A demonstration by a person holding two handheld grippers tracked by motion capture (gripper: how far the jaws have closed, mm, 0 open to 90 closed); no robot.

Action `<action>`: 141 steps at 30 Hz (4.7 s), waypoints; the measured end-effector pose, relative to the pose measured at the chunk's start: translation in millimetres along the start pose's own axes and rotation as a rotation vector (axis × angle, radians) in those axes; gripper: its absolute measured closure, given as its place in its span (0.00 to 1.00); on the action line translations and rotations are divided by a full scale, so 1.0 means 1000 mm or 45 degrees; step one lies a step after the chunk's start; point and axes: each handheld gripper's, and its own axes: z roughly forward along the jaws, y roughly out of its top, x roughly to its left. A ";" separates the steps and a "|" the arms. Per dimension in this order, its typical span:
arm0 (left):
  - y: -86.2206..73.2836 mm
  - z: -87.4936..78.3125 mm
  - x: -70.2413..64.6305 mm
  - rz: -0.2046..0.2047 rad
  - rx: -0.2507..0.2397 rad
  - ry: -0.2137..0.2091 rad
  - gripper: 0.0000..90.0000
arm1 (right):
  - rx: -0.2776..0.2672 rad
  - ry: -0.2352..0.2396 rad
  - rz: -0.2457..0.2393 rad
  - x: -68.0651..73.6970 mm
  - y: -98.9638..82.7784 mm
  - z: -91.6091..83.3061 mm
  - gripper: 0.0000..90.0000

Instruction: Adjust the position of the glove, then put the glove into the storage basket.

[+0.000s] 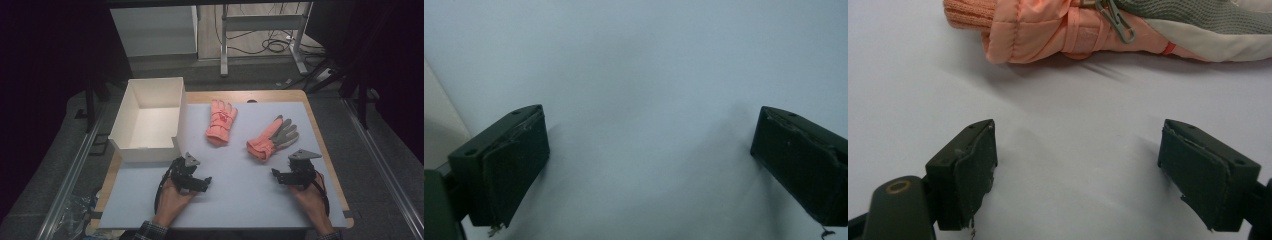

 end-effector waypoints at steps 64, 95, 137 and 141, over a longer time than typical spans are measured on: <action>0.000 0.000 0.000 0.008 0.006 0.001 0.02 | 0.021 -0.035 0.229 -0.057 0.082 0.045 0.53; 0.000 0.000 0.000 0.007 0.005 0.002 0.02 | -0.039 0.045 0.232 -0.053 0.083 0.022 0.98; 0.000 -0.001 0.001 0.013 0.009 0.001 0.02 | 0.002 0.702 -0.112 0.057 0.077 0.007 0.98; 0.000 -0.001 0.000 0.009 0.008 0.001 0.02 | 0.046 0.718 -0.133 0.062 0.072 0.018 0.98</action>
